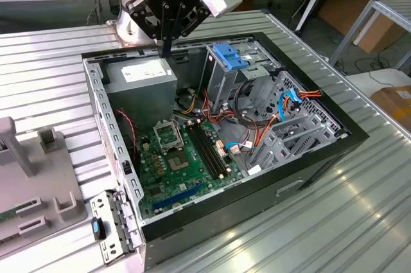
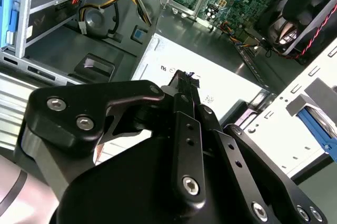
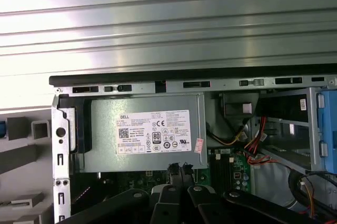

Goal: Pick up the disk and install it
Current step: 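Reach for the disk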

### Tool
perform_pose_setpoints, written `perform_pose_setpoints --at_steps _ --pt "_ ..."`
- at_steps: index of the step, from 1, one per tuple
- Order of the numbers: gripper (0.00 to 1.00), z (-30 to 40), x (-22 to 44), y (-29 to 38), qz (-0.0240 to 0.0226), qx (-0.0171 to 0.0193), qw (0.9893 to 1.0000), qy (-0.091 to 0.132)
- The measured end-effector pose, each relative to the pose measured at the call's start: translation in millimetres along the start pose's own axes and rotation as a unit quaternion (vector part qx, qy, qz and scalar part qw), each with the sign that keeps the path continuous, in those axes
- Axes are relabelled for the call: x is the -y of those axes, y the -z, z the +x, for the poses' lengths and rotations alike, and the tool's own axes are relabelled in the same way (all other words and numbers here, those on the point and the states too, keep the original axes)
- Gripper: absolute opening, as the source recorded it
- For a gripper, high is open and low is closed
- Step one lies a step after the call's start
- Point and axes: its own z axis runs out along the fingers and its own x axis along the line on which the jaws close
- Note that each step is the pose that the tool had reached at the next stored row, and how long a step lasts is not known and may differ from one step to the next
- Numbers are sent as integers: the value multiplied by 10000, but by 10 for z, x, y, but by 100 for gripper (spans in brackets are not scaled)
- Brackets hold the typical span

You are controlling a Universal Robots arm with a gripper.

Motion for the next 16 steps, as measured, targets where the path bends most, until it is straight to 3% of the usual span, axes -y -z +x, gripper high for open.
perform_pose_setpoints --at_steps 5,16 --pt "11 -1 -1 0 1 -3 10000 0" --pt "11 121 9 -3 0 -3 10000 0"
